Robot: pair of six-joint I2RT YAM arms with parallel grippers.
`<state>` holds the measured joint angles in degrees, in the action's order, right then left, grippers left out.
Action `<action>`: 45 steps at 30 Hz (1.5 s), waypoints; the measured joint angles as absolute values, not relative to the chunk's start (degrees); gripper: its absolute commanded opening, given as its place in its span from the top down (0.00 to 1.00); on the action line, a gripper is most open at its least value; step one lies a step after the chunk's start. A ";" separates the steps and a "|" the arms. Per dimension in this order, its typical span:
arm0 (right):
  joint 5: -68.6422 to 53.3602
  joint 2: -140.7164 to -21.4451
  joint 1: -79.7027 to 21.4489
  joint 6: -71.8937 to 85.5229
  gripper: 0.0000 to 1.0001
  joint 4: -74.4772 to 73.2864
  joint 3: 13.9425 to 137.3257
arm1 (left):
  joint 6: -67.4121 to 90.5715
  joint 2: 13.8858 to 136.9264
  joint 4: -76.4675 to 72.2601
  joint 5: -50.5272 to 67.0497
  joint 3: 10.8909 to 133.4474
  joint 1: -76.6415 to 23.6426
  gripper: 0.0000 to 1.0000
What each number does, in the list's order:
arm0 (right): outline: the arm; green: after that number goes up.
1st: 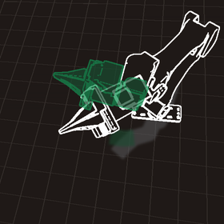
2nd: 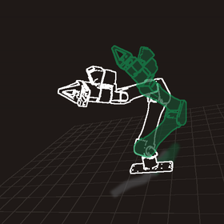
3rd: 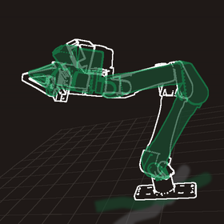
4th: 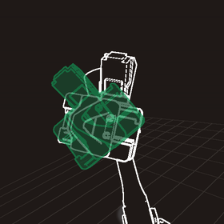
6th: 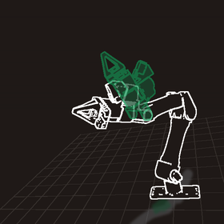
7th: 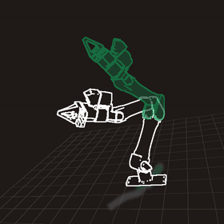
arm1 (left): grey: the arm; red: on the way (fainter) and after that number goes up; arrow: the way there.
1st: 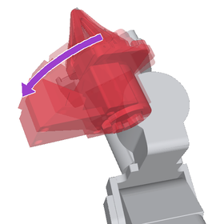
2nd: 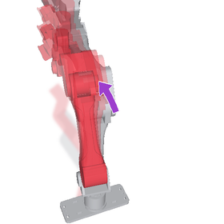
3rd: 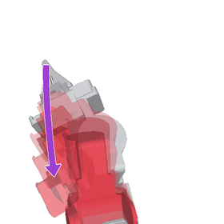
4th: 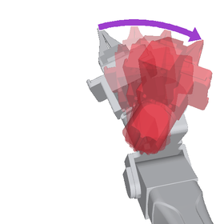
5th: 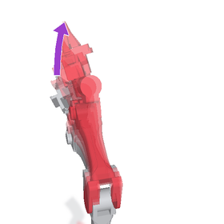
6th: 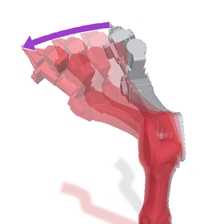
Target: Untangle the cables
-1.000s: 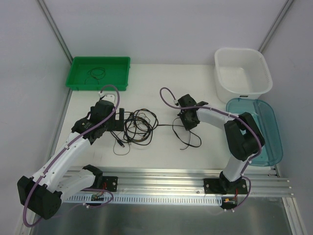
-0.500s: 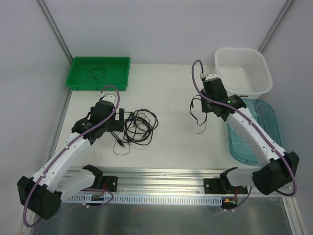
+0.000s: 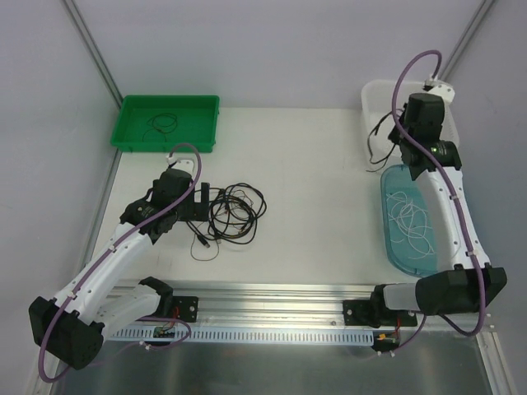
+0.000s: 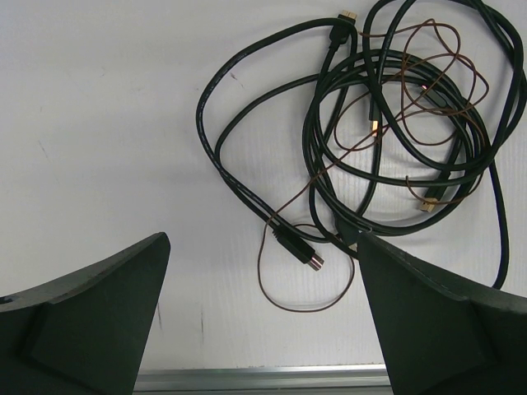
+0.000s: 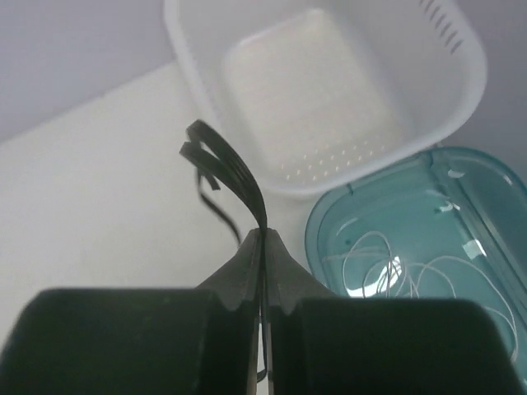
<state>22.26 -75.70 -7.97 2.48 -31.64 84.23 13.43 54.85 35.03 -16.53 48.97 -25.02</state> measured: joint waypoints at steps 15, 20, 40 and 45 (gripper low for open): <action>26.17 -98.70 7.16 5.30 0.98 -15.79 104.27 | 13.41 56.80 35.03 -14.06 48.97 -25.02 0.01; 26.04 -108.86 8.54 4.05 0.47 -14.63 110.96 | 13.39 59.09 35.03 -14.00 48.97 -25.02 0.01; 10.98 -97.06 0.58 4.69 0.02 -17.56 92.99 | 13.34 59.92 35.03 -13.72 48.97 -24.32 0.01; 5.43 -90.11 -9.45 7.20 0.04 -19.44 82.13 | 13.34 59.46 35.03 -13.65 48.97 -24.29 0.01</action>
<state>5.43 -90.11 -9.45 7.20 -19.44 82.13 13.34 59.46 35.03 -13.65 48.97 -24.29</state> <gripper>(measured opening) 0.976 0.992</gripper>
